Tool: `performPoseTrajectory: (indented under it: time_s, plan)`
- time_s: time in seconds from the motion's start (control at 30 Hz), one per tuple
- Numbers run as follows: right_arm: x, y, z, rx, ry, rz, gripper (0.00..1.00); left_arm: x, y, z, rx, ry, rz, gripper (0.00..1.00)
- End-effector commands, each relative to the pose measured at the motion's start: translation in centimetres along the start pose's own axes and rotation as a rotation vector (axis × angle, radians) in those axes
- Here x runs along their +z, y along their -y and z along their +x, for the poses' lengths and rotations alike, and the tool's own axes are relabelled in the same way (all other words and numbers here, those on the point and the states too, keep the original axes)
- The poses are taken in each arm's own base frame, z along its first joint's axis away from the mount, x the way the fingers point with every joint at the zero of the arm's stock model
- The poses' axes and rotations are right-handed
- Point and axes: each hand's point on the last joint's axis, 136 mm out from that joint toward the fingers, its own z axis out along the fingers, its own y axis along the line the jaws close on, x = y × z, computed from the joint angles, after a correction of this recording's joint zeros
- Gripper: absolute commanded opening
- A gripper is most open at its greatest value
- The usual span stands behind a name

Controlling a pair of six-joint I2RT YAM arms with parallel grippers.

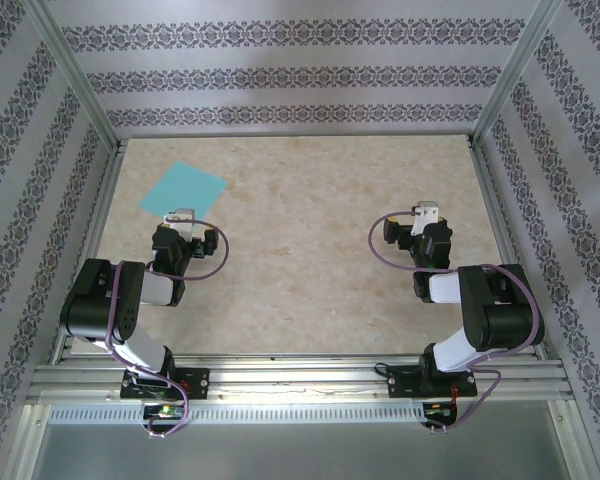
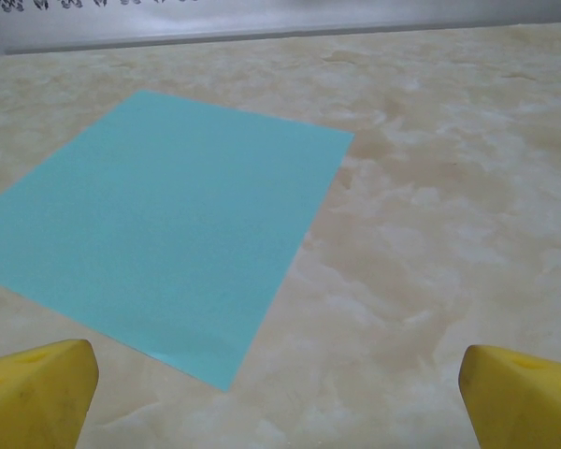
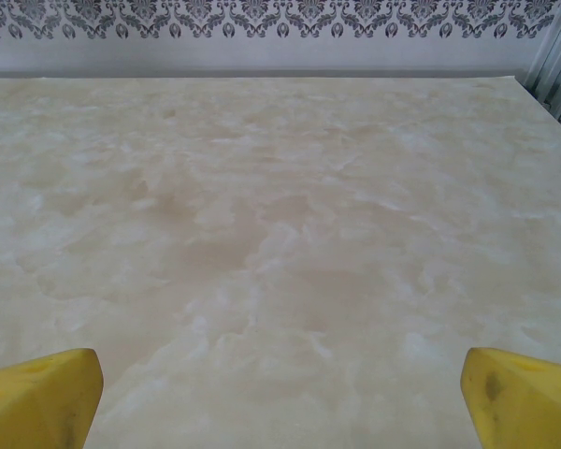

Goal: Fold a paper plane with a square sheet of paper (pick it up from the middle)
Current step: Move the square sheet of paper to the center of the table.

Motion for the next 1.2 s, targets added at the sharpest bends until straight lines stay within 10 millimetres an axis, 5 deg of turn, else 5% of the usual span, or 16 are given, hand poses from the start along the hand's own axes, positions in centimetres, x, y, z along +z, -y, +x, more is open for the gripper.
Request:
performPoseTrajectory:
  time_s: [0.0, 0.5, 0.73, 1.0, 1.17]
  plan:
    - [0.4, 0.1, -1.3, 0.009, 0.036, 0.006, 0.98, 0.4, -1.2, -1.0, -0.018, 0.005, -0.048, 0.99]
    - [-0.1, -0.6, -1.8, -0.027, 0.047, 0.010, 0.98, -0.3, -1.5, -1.7, -0.024, 0.036, -0.066, 0.99]
    - [-1.9, 2.9, -3.2, 0.161, -0.073, 0.141, 0.98, -1.0, -2.5, -4.3, -0.052, -0.045, -0.120, 0.99]
    - [-3.0, 1.5, -2.8, 0.440, -0.476, 0.151, 0.98, -0.4, -2.2, -8.8, -0.190, 0.009, -0.093, 0.99]
    - [-2.9, -2.3, -3.8, 0.677, -0.476, -0.134, 0.98, 1.8, -0.2, -8.9, -0.265, -0.137, 0.044, 0.99]
